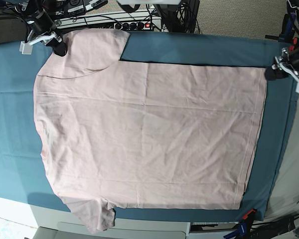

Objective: Fold the T-shirt properly
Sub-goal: 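Lower right gripper onto the shoulder corner, left gripper onto the hem corner, then grasp the shirt edge with both grippers and pull it toward the robot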

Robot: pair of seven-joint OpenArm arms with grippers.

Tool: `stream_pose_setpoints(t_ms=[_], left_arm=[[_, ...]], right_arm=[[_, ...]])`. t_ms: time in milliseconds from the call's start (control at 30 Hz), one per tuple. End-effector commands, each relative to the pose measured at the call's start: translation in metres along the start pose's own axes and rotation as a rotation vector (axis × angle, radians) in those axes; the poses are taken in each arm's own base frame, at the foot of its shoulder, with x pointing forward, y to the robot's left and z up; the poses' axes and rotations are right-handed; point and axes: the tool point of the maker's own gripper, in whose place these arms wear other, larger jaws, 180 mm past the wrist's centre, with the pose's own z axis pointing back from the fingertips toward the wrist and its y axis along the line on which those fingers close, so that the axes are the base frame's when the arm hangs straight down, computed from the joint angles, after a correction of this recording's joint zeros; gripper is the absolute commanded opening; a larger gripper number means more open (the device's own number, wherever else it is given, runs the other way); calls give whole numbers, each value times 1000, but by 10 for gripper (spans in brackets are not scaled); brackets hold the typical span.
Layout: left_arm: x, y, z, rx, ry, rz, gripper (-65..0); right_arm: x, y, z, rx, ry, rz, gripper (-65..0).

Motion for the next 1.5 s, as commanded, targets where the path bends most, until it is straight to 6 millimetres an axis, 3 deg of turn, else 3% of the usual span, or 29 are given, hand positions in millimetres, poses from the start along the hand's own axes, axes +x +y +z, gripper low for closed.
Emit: stream_pose_setpoints(t_ms=[0, 133, 300, 367, 467, 700, 833, 1300, 1467], left_arm=[[1, -3, 0, -3, 24, -31, -405], [-8, -13, -13, -26, 69, -55, -405], [-7, -14, -13, -24, 68, -59, -412], [-7, -13, -13, -24, 68, -59, -470], [-7, -13, -13, -24, 68, -59, -650], [-11, -12, -11, -15, 87, -69, -650], [-20, -14, -5, -10, 113, -95, -650], [-63, -25, 60, 65, 169, -191, -650], [-86, -33, 71, 62, 217, -184, -650]], right_arm=[[-19, -15, 4, -73, 87, 16, -650], [-18, -15, 4, -73, 81, 16, -650], [-17, -15, 4, -74, 79, 17, -650], [-17, -14, 3, -65, 79, 28, -650], [-18, -7, 3, -28, 81, 77, -650], [-25, -4, 5, -7, 119, 98, -650], [-32, -12, 18, -34, 153, 118, -650], [-29, -45, 77, -159, 295, 267, -650], [-22, -54, 95, -188, 283, 242, -650]])
